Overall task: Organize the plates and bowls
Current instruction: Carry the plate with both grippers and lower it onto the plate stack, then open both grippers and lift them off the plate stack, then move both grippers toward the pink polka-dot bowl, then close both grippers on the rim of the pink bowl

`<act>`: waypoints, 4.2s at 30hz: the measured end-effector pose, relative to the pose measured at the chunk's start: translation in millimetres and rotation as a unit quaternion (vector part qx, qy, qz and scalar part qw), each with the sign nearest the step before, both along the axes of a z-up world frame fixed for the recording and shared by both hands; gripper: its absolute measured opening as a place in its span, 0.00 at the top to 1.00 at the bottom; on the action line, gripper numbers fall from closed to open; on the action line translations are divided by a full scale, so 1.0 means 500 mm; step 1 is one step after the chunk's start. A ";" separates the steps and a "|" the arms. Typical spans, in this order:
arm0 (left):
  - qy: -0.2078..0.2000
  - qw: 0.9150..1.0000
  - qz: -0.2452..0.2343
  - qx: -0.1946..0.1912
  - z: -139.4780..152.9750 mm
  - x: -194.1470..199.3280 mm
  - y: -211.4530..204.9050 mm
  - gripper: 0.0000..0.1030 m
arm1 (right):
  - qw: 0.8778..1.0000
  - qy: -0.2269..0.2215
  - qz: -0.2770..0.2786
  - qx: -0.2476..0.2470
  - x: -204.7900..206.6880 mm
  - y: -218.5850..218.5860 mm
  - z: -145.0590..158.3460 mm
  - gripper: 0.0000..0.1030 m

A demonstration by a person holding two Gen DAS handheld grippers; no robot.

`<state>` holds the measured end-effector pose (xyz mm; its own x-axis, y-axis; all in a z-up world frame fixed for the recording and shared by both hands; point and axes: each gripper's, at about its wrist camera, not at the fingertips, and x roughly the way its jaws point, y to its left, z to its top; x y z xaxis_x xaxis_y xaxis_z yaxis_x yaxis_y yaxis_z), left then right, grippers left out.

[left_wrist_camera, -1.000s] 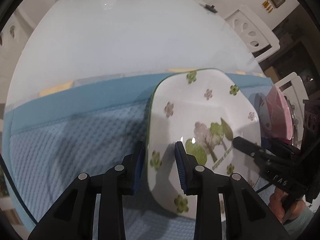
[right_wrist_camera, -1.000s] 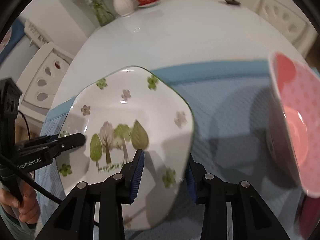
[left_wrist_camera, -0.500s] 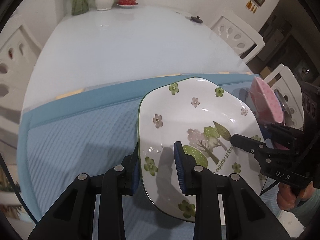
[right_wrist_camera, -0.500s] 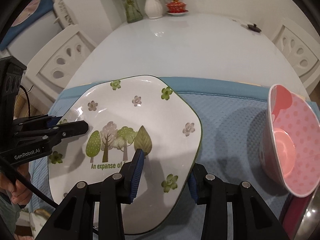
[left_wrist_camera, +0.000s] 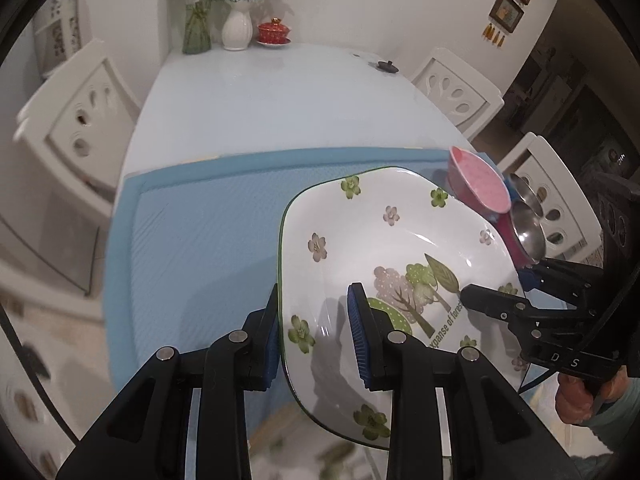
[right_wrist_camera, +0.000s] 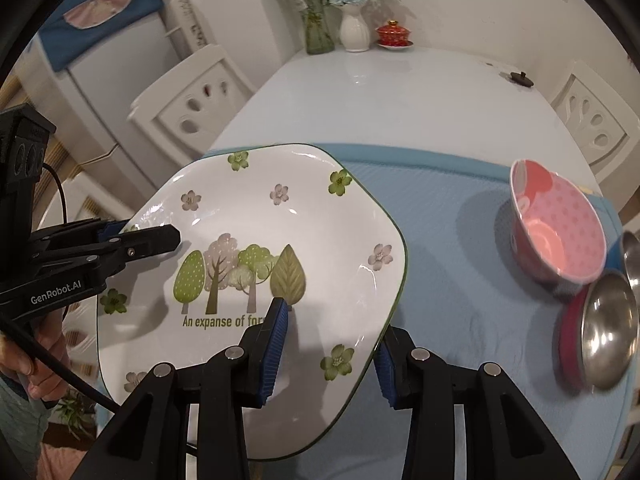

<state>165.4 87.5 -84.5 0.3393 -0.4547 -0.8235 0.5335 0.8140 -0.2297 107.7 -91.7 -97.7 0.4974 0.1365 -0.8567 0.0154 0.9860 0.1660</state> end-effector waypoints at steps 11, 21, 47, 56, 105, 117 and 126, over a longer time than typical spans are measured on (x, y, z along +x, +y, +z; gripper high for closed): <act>0.028 0.999 0.029 0.009 -0.018 -0.156 0.111 0.75 | 0.999 0.036 0.038 -0.008 -0.158 0.124 -0.003 0.62; 0.076 0.996 0.039 0.012 -0.102 -0.207 0.172 0.75 | 0.993 0.077 0.078 -0.033 -0.205 0.195 -0.077 0.62; 0.064 0.995 0.048 0.060 -0.120 -0.217 0.200 0.75 | 0.989 0.109 0.052 -0.080 -0.213 0.239 -0.128 0.62; 0.063 0.995 0.040 0.068 -0.125 -0.224 0.193 0.73 | 0.987 0.107 0.063 -0.099 -0.213 0.245 -0.119 0.62; 0.075 0.990 0.077 -0.088 -0.024 0.030 -0.486 0.43 | 0.994 0.016 -0.091 0.064 0.058 -0.578 0.056 0.31; 0.116 0.988 0.082 -0.063 -0.130 0.113 -0.558 0.56 | 0.993 0.102 -0.042 0.039 0.232 -0.644 -0.097 0.41; 0.160 0.977 0.088 -0.106 -0.175 0.121 -0.560 0.80 | 0.990 0.137 0.001 0.017 0.248 -0.606 -0.151 0.77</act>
<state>225.7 -192.5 -171.9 0.1675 -0.5845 -0.7939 0.2630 0.8026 -0.5355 231.9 -394.8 -173.0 0.2473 0.1689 -0.9541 0.0626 0.9799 0.1896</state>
